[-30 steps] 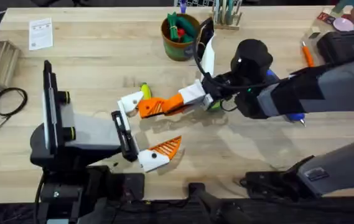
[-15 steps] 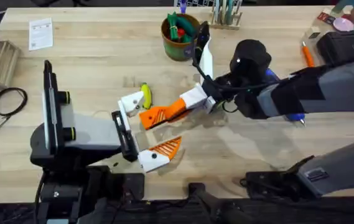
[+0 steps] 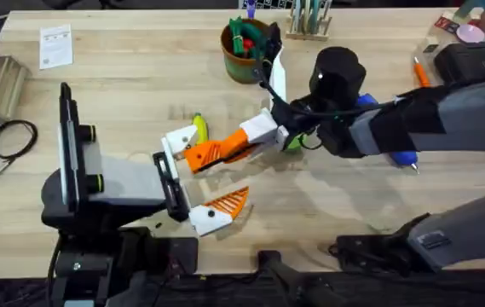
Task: Pick up the gripper from the table and insert it into the empty holder that is missing its gripper. Then pick up a screw, insert it into the mounting hole, and use the screwdriver to tighten it. Finally, clean up the table by picking up the vegetable and placing it into the bucket.
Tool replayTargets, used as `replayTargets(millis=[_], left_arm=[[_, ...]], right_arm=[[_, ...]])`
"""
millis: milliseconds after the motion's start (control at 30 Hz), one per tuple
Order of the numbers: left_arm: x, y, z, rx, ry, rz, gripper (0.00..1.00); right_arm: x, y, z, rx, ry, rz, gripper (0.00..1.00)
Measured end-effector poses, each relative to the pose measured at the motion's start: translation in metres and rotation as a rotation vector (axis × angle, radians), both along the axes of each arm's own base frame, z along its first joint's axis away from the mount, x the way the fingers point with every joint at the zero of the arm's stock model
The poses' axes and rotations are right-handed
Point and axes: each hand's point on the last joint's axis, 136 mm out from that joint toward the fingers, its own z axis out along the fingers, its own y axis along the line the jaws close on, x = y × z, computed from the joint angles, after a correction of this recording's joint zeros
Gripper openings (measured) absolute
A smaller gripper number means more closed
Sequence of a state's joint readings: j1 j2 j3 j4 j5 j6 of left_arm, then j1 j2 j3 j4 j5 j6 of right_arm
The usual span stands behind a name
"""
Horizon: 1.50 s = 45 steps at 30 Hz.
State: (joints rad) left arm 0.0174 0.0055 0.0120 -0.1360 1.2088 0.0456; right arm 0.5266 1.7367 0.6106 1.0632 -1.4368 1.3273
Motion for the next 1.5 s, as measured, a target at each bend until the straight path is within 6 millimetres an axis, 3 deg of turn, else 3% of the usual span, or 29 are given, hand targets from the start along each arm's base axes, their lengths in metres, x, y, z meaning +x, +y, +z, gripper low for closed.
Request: replayTargets(millis=[867,1200,1500], left_arm=[[0.001,0.000,0.000,0.001,-0.001,0.008,0.986],[0.003,0.001,0.000,0.002,-0.002,0.016,0.986],[0.003,0.001,0.000,0.003,-0.002,0.021,0.986]], right_arm=[[0.016,0.002,0.000,-0.007,-0.007,-0.078,0.008],[0.036,0.013,-0.001,-0.004,-0.013,-0.093,0.008],[0.036,0.015,-0.001,-0.006,-0.011,-0.097,0.008]])
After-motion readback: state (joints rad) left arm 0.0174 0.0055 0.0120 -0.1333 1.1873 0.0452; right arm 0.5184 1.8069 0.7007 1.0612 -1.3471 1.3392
